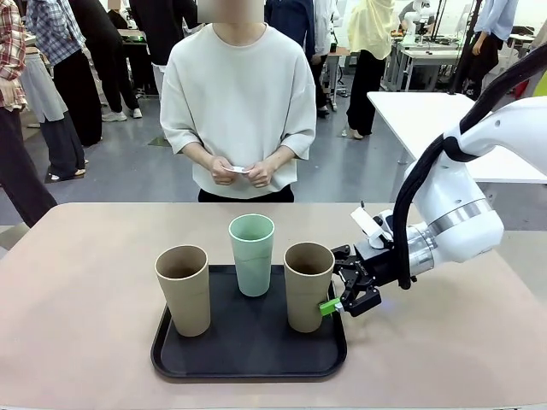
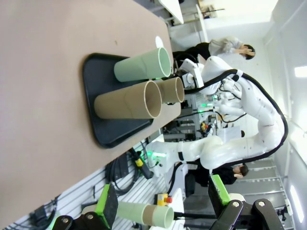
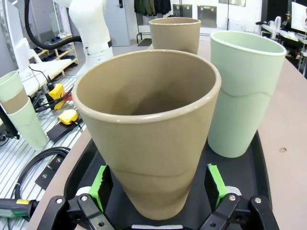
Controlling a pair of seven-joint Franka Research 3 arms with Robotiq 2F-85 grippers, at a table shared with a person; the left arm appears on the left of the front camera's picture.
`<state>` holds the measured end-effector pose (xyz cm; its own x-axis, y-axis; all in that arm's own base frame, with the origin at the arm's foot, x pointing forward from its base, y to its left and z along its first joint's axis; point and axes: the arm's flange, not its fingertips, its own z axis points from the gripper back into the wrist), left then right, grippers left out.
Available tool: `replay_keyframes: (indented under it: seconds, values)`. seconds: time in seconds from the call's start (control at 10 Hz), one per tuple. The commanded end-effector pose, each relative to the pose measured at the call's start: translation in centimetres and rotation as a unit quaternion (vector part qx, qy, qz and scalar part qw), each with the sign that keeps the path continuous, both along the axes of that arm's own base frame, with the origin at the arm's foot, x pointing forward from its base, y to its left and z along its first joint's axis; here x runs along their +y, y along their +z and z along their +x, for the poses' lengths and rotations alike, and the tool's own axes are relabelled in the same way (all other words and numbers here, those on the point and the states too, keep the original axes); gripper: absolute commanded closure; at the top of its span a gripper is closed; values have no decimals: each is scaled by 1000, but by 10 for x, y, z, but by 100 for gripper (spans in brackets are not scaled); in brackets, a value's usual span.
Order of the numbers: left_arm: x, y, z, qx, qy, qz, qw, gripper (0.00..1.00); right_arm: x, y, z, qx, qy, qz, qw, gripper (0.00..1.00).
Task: Place coasters on the table and set cups on them.
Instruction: Pick up one Reusable plastic cup and place it on a coaster set by the human.
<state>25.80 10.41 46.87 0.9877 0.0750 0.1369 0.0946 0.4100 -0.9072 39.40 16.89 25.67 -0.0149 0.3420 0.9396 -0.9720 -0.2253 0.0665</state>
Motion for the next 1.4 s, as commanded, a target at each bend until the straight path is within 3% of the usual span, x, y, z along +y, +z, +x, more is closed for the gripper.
replay_keyframes:
  seconds: [0.0,0.4,0.5,0.6,0.7,0.8,0.9,1.1,1.2,1.3]
  values:
    - [1,1,-1,-4,-1,-5,1000,0,14,-9,5,-2,13,7,1000,0]
    - [1,1,-1,-4,-1,-5,1000,0,24,-11,6,-5,28,20,999,0]
    - [1,1,-1,-4,-1,-5,1000,0,24,-12,7,-12,32,25,999,58]
    - [1,1,-1,-4,-1,-5,1000,0,25,-12,7,-13,34,27,999,58]
    - [1,1,-1,-4,-1,-5,1000,0,24,-13,7,-13,36,29,999,100]
    - [1,1,-1,-4,-1,-5,1000,0,23,-13,7,-13,37,31,999,61]
    - [1,1,-1,-4,-1,-5,1000,0,23,-13,6,-14,36,36,999,100]
    - [1,1,-1,-4,-1,-5,1000,0,19,-10,5,-16,36,42,998,100]
    - [1,1,-1,-4,-1,-5,1000,0,15,-4,1,-12,36,46,998,74]
    - [1,1,-1,-4,-1,-5,1000,0,10,9,-6,-17,37,48,998,74]
